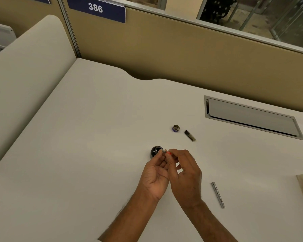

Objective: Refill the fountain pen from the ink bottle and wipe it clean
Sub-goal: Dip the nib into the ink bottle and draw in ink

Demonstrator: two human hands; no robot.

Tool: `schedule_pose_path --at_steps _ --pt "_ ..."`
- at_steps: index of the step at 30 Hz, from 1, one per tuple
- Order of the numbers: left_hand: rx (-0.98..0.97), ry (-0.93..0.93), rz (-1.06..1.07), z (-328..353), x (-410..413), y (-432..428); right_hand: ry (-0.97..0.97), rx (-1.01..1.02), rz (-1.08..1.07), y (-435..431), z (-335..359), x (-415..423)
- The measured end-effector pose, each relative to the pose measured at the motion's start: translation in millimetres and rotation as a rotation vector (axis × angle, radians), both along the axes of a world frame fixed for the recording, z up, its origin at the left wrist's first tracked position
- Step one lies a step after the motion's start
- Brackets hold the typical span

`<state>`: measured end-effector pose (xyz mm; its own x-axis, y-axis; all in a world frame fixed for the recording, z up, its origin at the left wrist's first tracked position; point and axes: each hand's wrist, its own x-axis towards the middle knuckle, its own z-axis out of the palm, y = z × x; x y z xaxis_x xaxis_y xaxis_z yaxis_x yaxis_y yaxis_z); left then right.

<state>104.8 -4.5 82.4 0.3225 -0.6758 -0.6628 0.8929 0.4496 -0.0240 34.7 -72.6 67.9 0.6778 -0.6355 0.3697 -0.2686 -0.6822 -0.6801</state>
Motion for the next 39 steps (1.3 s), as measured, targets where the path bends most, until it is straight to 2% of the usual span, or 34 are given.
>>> schedule_pose_path --at_steps 17,39 --pt "-0.05 0.08 0.039 -12.7 -0.1 -2.7 0.036 -0.015 0.003 -0.2 0.4 6.0" --pt "-0.051 0.078 0.036 -18.5 -1.5 -4.1 0.038 -0.03 -0.002 3.2 0.0 6.8"
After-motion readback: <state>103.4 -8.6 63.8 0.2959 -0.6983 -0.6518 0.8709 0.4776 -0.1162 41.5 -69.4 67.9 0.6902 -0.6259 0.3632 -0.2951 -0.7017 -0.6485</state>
